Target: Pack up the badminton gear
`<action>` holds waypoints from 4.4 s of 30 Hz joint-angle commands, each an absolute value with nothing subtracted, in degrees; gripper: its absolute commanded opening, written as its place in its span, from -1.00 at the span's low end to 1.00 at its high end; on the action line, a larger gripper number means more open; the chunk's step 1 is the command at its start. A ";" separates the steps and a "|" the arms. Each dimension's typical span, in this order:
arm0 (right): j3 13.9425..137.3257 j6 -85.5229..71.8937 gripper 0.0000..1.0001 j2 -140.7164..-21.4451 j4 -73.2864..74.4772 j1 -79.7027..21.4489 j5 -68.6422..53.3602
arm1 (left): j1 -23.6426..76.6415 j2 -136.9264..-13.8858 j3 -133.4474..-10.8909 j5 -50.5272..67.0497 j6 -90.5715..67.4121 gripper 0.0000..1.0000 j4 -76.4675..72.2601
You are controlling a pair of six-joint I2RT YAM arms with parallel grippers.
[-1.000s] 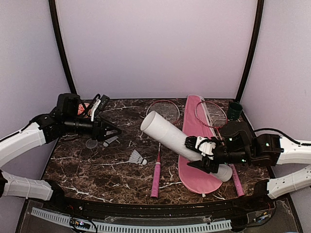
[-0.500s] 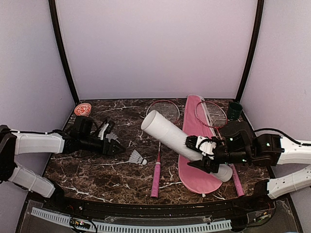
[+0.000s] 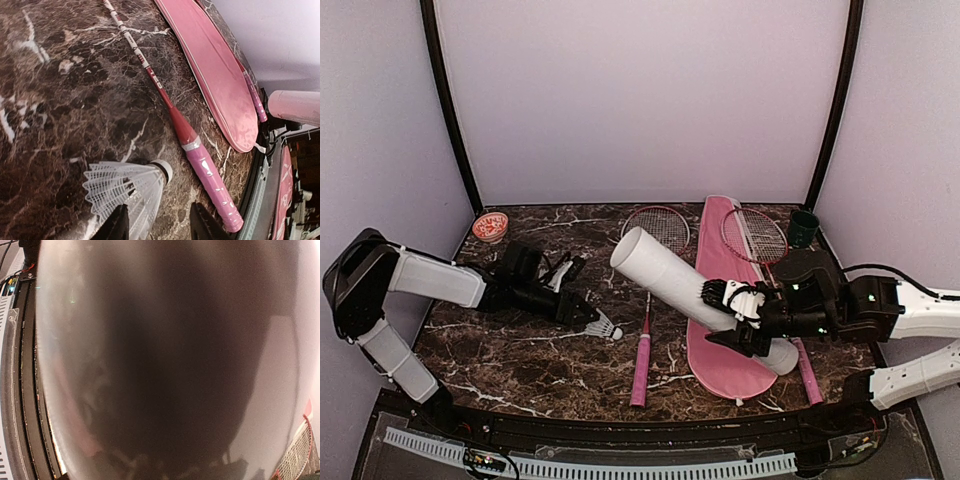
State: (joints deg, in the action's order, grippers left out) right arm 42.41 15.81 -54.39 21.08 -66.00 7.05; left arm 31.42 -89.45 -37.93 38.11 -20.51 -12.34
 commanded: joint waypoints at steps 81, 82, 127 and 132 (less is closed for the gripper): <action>44.07 14.94 -0.42 -55.45 16.52 -66.27 8.06 | 52.55 -69.93 -75.99 39.79 0.42 0.65 25.79; 44.08 14.90 -0.42 -55.46 16.52 -66.31 7.96 | 52.86 -70.48 -76.46 39.18 1.04 0.66 26.44; 43.68 14.60 -0.42 -55.84 16.12 -66.36 8.57 | 28.69 -69.40 -76.12 22.93 -10.88 0.45 33.02; 43.52 14.45 -0.42 -55.39 16.25 -66.32 8.70 | 28.26 -77.25 -77.39 4.40 -8.58 0.53 40.17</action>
State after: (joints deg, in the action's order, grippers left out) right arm 42.72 15.31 -56.66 19.44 -66.28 8.60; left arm 28.45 -73.01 -76.69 20.03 -8.64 32.40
